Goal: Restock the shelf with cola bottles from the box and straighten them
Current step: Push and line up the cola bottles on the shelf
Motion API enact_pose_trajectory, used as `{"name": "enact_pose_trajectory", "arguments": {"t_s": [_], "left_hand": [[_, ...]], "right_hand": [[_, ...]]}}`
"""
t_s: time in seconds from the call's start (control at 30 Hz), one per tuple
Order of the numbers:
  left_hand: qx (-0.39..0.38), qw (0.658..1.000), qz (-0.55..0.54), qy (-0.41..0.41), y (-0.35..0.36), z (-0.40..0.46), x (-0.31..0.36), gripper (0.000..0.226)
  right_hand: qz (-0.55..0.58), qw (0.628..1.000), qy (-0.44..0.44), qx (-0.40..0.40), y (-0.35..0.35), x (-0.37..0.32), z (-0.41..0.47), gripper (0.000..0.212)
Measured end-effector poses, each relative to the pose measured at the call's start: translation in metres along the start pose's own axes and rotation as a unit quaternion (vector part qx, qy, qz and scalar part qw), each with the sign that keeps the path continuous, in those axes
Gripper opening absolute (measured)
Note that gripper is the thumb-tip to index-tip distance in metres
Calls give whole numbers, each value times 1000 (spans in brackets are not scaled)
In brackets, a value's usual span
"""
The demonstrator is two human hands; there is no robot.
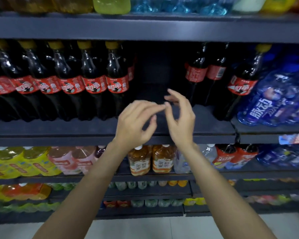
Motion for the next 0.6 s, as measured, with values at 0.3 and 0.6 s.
{"name": "enact_pose_trajectory", "arguments": {"t_s": [0.3,0.6], "left_hand": [[-255,901,-136,-322,178,33,-30,86],[-221,833,-314,-398,247,50,-27,86]], "right_hand": [[-239,957,89,136,-162,60,26,70],[-135,975,140,109,-169,100,51,91]]}}
Point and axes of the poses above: each hand's wrist, its own z-axis towards the middle knuckle, its own y-axis out of the palm, x = y × z, the point moved 9 cm from there along z, towards the middle knuckle, and after that the axes turned 15 degrees about z, right-handed, at the moved point
